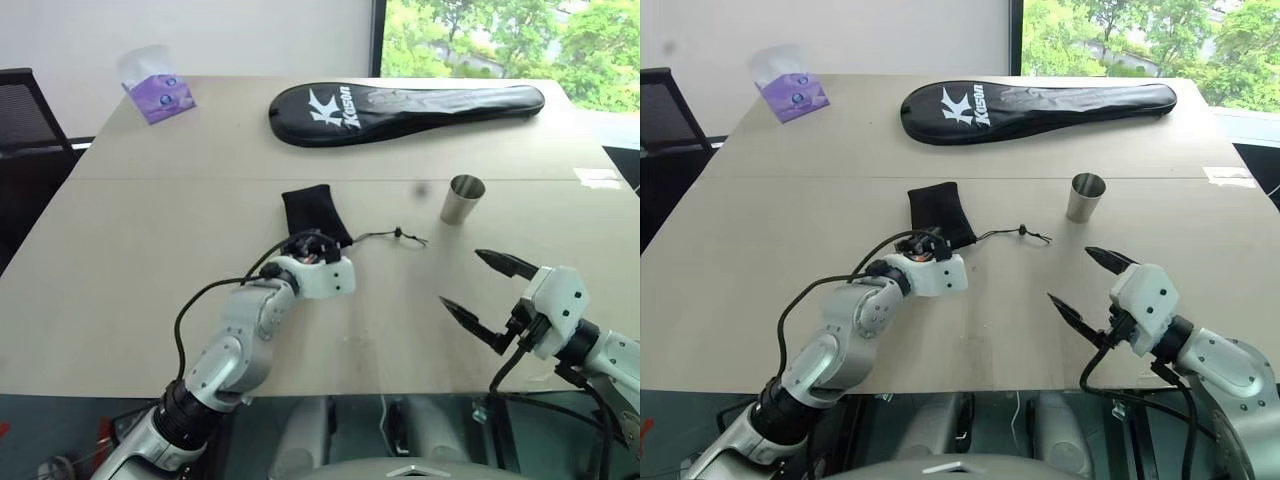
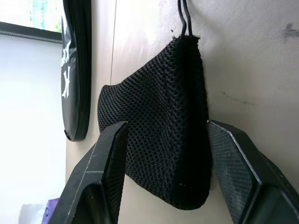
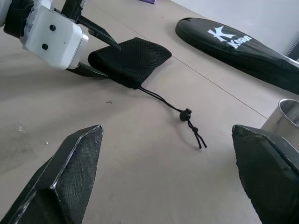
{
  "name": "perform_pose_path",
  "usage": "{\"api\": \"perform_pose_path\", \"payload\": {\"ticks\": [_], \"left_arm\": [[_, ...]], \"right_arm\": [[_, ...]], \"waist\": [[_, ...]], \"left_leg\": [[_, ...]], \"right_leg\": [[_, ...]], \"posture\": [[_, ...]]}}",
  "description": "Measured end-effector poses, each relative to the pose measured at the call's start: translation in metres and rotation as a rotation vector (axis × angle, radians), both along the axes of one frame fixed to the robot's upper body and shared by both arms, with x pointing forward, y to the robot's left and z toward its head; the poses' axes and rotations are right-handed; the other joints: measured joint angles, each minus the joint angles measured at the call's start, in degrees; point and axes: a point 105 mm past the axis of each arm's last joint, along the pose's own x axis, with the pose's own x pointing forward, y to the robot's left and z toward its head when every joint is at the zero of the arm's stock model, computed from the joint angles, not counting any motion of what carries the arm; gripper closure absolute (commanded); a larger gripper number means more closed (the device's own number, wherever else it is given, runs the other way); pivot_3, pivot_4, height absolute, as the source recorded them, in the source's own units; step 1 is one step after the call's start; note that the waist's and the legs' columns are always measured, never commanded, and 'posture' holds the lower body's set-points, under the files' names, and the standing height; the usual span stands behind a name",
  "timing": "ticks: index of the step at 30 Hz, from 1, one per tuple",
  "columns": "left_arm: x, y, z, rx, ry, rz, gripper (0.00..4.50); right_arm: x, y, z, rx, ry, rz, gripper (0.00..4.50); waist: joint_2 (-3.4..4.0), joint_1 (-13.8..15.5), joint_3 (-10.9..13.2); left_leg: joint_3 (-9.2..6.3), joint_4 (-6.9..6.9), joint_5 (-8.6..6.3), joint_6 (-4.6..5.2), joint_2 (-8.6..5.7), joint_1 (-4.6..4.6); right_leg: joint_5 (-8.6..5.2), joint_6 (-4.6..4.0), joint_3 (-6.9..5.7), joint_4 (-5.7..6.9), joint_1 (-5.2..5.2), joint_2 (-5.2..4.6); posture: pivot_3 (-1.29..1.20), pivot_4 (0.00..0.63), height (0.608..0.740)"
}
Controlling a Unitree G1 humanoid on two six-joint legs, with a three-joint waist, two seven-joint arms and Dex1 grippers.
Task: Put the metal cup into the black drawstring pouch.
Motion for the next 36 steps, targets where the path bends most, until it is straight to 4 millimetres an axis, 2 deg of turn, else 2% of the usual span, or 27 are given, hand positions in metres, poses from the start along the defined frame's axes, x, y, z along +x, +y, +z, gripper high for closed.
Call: {"api": "perform_pose_path", "payload": {"ticks": [7,16,19,22,23,28,32,34,36], "left_arm": [[0.004,0.003,0.001,0.002,-0.012,0.029,1.79],[0.022,0.003,0.000,0.014,-0.016,0.072,1.79],[0.029,-0.001,0.003,-0.004,-0.016,0.072,2.66],[0.032,-0.003,0.005,-0.041,0.007,0.072,4.10],[0.033,-0.002,0.006,-0.055,0.016,0.077,4.46],[0.039,0.000,0.009,-0.218,0.127,0.123,4.46],[0.039,-0.004,0.006,-0.492,0.357,0.182,4.46],[0.035,-0.005,0.002,-0.679,0.542,0.231,4.46],[0.034,-0.008,0.007,-0.782,0.632,0.243,4.46]], "right_arm": [[0.001,0.000,0.001,0.000,-0.001,-0.007,0.00],[0.002,0.001,0.004,0.001,-0.018,-0.013,0.00],[0.003,0.002,0.004,0.001,-0.021,-0.011,0.00],[0.003,0.002,0.005,0.000,-0.024,-0.016,0.00],[0.004,0.001,0.005,0.000,-0.025,-0.019,0.00],[0.004,0.003,0.003,0.003,-0.026,-0.024,0.00],[0.008,0.007,0.006,0.014,-0.051,-0.034,0.00],[0.013,0.006,0.008,0.015,-0.071,-0.060,0.00],[0.018,0.005,0.013,0.008,-0.096,-0.077,0.00]], "waist": [[0.00,0.00,0.00],[0.00,0.02,0.00],[-0.01,0.01,0.00],[0.00,-0.08,0.00],[0.00,-0.08,0.00],[-0.01,-0.01,0.00],[-0.01,-0.06,0.00],[-0.01,-0.14,0.00],[-0.01,-0.21,0.00]], "left_leg": [[0.00,0.00,0.00,0.00,0.00,0.00],[-0.01,0.01,0.00,0.00,-0.01,0.00],[-0.01,0.02,0.00,0.00,-0.01,-0.02],[-0.01,0.02,0.00,0.00,-0.01,-0.01],[-0.01,0.02,0.00,0.00,-0.01,-0.01],[-0.01,0.05,0.00,0.00,-0.01,-0.03],[-0.02,0.07,0.00,0.00,-0.01,-0.02],[-0.04,0.09,0.01,-0.01,-0.01,-0.04],[-0.04,0.10,0.01,-0.01,-0.01,-0.03]], "right_leg": [[0.00,0.00,-0.01,0.00,0.00,0.01],[0.00,0.00,-0.06,0.02,0.00,0.02],[0.00,0.01,-0.08,0.01,0.00,0.01],[0.00,0.01,-0.08,0.02,0.00,0.01],[0.00,0.00,-0.09,0.03,0.00,0.02],[0.00,0.01,-0.21,0.03,0.00,0.02],[0.00,0.01,-0.29,0.03,0.01,0.05],[0.00,0.01,-0.30,0.04,-0.01,0.09],[0.00,0.02,-0.30,0.05,0.00,0.10]], "posture": [[0.00,0.150,0.740],[0.00,0.150,0.740],[0.00,0.150,0.740],[0.00,0.150,0.740],[0.00,0.150,0.740],[0.00,0.150,0.740],[0.00,0.150,0.740],[0.00,0.150,0.740],[0.00,0.150,0.740]]}}
